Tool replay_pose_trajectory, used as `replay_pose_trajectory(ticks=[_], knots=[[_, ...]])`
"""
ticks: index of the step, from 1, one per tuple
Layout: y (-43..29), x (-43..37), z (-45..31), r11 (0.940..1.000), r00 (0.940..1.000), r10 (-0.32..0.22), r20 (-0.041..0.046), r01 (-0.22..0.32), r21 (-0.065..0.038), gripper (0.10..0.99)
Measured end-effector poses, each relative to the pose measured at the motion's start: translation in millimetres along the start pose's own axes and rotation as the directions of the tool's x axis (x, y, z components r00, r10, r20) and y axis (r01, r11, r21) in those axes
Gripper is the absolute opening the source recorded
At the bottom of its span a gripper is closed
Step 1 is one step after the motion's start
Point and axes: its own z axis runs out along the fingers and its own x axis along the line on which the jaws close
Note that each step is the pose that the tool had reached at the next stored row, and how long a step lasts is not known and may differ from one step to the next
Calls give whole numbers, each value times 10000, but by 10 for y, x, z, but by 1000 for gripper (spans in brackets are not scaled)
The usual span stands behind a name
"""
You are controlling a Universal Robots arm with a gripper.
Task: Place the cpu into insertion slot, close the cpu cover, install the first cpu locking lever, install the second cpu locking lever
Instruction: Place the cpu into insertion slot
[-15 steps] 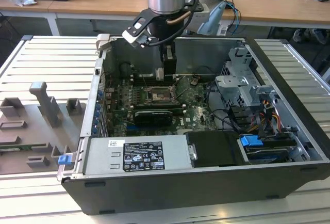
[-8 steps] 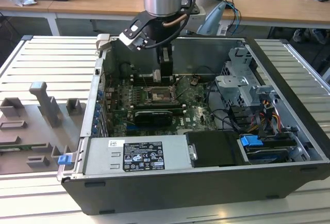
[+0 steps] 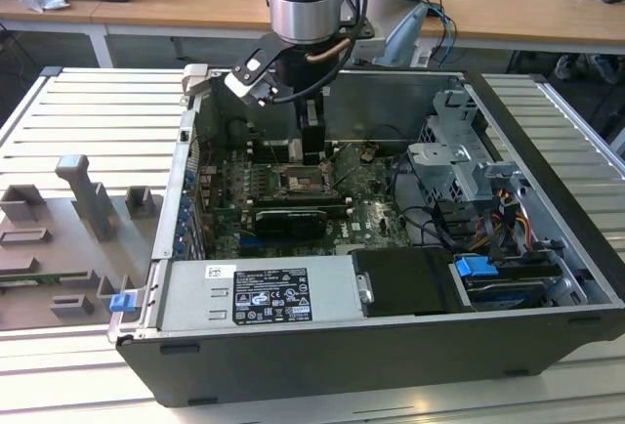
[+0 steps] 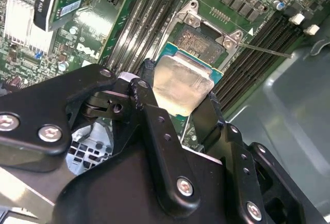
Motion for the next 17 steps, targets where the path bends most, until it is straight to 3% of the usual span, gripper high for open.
replay_pose_trajectory(ticks=[2,11,17], knots=[[-9,2,91,9998,9998,-178,-14,178,3,541],[-27,41,296,9998,9998,-217,-8,217,3,541],[-29,41,322,9998,9998,-218,1,218,2,541]])
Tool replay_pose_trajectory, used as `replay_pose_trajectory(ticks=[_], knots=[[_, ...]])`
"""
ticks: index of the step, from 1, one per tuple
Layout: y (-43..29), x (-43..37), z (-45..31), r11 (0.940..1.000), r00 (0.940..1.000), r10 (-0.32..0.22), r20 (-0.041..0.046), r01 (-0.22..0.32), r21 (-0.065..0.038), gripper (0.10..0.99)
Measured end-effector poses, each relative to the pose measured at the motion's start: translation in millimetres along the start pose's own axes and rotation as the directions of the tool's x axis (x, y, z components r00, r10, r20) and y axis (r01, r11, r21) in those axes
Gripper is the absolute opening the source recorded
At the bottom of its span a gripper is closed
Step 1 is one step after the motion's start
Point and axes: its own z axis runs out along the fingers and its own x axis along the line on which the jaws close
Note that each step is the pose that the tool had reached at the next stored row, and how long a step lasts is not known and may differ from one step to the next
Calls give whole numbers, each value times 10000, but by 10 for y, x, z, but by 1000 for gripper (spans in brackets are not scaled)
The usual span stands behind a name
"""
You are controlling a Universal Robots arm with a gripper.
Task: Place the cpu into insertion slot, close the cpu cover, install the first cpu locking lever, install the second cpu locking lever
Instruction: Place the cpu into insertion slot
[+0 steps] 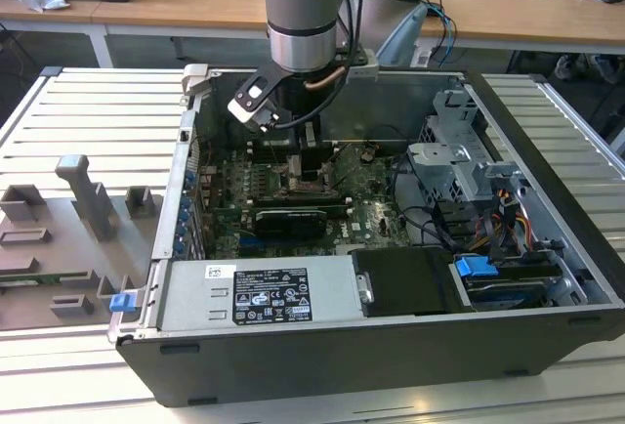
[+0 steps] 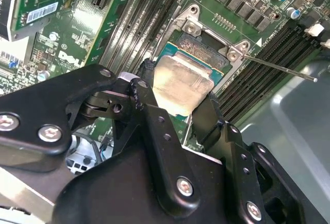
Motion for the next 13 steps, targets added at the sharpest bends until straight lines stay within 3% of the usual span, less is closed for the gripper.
replay_pose_trajectory(ticks=[8,13], knots=[[-14,0,151,10000,10000,0,1,0,1,541],[-22,76,253,10000,10000,0,4,0,3,541]])
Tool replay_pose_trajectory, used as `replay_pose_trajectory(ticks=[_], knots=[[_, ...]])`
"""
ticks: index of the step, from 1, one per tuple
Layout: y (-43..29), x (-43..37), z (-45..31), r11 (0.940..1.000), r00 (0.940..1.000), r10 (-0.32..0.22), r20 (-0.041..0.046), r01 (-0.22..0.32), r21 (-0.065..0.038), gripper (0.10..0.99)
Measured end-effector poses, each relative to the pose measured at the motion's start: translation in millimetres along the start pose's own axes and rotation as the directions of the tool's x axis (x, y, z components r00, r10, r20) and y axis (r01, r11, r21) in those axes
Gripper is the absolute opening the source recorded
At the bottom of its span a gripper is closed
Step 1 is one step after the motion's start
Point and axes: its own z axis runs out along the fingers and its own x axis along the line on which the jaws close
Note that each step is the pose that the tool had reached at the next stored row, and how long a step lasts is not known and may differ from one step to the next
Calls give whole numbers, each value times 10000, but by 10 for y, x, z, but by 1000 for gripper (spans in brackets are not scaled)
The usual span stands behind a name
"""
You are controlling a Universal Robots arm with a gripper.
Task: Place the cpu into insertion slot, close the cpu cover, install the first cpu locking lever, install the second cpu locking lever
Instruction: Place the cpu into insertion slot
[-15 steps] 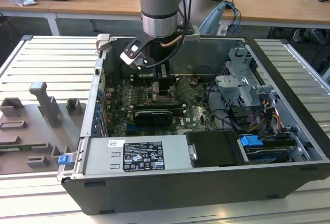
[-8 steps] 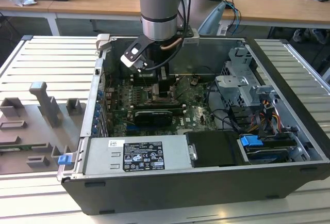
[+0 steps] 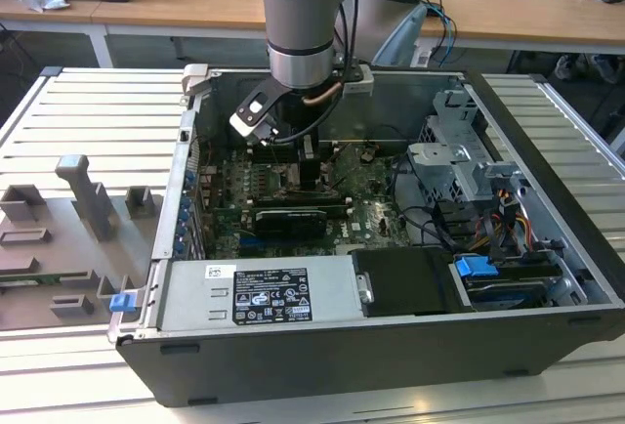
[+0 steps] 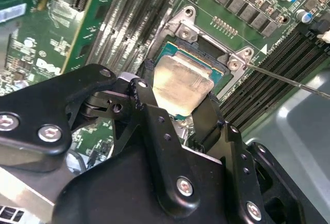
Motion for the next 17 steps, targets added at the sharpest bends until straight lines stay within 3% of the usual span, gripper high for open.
replay_pose_trajectory(ticks=[17], knots=[[8,68,112,9999,9999,138,12,-138,1,541]])
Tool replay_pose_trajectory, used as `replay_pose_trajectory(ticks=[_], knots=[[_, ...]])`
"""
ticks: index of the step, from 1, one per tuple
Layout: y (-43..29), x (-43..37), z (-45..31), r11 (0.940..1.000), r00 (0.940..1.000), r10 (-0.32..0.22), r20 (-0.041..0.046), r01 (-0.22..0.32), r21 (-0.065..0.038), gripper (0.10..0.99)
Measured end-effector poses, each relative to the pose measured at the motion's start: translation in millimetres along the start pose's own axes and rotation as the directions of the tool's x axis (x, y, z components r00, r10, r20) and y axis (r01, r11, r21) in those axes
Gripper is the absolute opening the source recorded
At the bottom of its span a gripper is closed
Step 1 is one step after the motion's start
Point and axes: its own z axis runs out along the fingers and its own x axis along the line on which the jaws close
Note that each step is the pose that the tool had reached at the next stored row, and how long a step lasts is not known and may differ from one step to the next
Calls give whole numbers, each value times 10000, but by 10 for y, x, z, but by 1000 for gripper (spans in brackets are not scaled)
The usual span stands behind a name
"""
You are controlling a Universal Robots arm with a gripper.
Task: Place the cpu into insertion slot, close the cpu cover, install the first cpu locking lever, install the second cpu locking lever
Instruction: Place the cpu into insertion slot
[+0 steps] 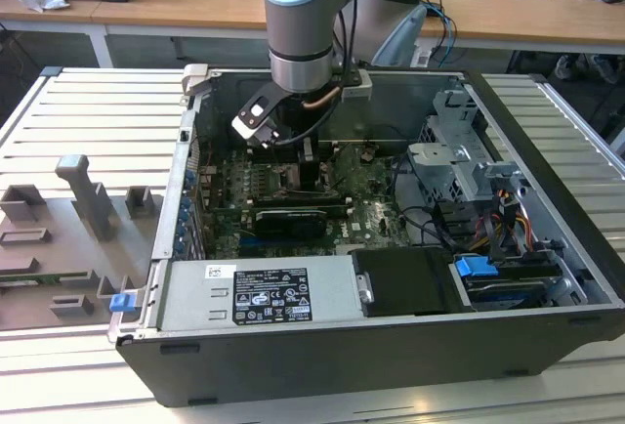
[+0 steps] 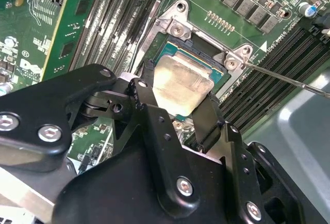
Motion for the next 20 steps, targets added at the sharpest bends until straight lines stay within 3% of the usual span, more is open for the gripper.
replay_pose_trajectory(ticks=[14,15,20], knots=[[6,11,48,10000,10000,62,10,-62,-2,541],[6,11,48,10000,10000,62,11,-62,-1,616],[6,11,40,10000,10000,62,10,-62,-1,616]])
